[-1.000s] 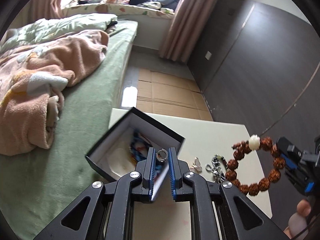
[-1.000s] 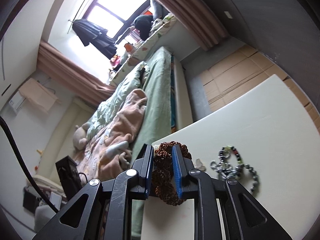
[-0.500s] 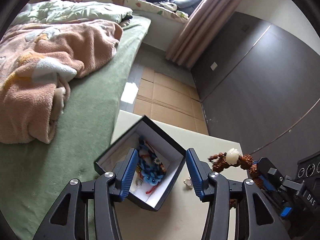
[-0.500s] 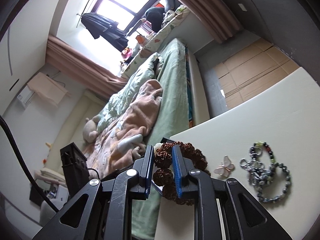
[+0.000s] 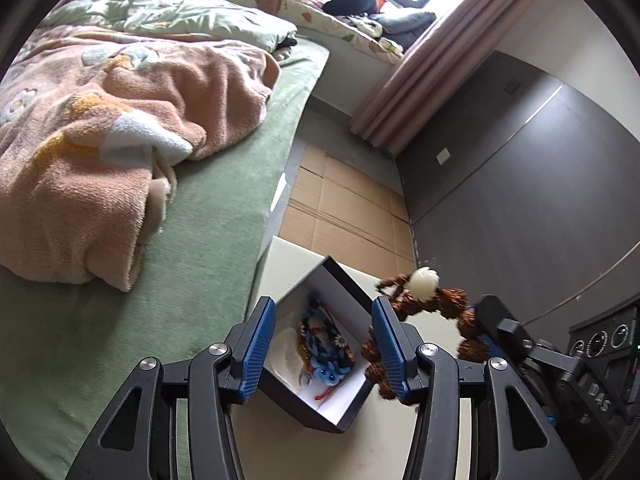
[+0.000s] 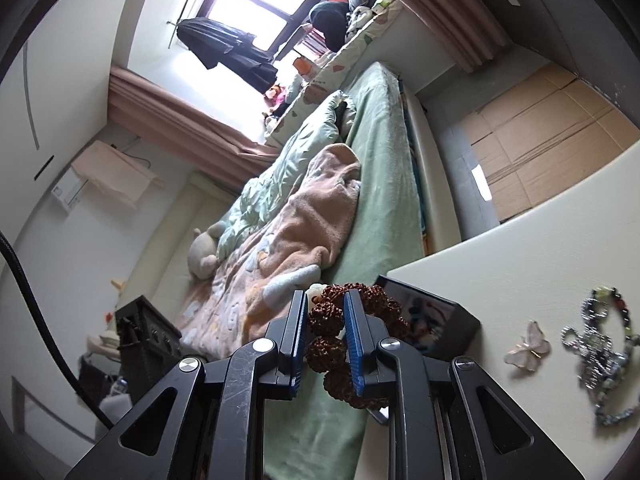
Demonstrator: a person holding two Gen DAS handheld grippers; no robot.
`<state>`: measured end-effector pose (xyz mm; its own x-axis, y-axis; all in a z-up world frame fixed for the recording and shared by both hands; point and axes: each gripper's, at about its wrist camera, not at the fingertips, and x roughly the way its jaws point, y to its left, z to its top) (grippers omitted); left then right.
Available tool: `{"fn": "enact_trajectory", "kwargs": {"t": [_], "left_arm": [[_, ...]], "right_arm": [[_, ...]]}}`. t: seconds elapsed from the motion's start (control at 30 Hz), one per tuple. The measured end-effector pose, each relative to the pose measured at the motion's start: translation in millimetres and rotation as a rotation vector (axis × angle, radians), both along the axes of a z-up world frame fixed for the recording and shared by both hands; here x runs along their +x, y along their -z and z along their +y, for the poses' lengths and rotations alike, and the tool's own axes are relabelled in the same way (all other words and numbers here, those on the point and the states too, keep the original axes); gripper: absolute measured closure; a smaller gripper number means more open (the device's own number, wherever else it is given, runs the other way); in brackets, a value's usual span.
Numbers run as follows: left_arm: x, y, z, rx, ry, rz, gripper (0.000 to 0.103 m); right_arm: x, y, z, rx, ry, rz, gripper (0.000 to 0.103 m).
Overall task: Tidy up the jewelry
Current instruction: 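Lower the brown bracelet into the box and open the right tool, then move the left tool to the butterfly brooch and close on it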
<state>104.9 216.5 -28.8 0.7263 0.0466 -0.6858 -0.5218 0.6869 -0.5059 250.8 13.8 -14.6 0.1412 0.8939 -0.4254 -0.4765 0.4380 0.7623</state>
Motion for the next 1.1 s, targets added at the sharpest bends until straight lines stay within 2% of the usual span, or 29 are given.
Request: {"fn": "enact_trajectory", "kwargs": {"t": [0.2, 0.23, 0.27, 0.3, 0.53, 0.83, 1.1], "left_arm": [[-2.9, 1.1, 5.4, -0.021, -0.004, 0.001, 0.051], [-2.5, 1.4, 5.5, -0.022, -0.001, 0.002, 0.051], [-2.3, 1.3, 5.1, -0.02, 0.001, 0.003, 0.051], [-2.2, 1.2, 4.7, -0.018, 0.003, 0.003, 0.051], [-1.1, 0.6, -8.7, -0.002, 0.034, 0.009, 0.051], [8.0, 1.4, -51.9, 0.077, 0.113, 0.035, 0.051], [21.7, 7.2, -89.9, 0.121, 0.193, 0.061, 0.051]], "right_arm": [[-8.3, 6.1, 19.2, -0.13, 0.022, -0.052, 0.08], [-9.9, 10.3, 26.4, -0.153, -0.014, -0.034, 0.076], [-11.0, 12.7, 29.2, -0.165, -0.033, -0.02, 0.061], [-11.9, 15.7, 31.4, -0.173, -0.05, -0.005, 0.057], [-7.4, 13.9, -4.0, -0.201, 0.017, 0.011, 0.057], [-0.3, 9.1, -71.5, -0.288, 0.129, 0.033, 0.057], [4.0, 9.4, -109.7, -0.391, 0.184, 0.046, 0.057]]}}
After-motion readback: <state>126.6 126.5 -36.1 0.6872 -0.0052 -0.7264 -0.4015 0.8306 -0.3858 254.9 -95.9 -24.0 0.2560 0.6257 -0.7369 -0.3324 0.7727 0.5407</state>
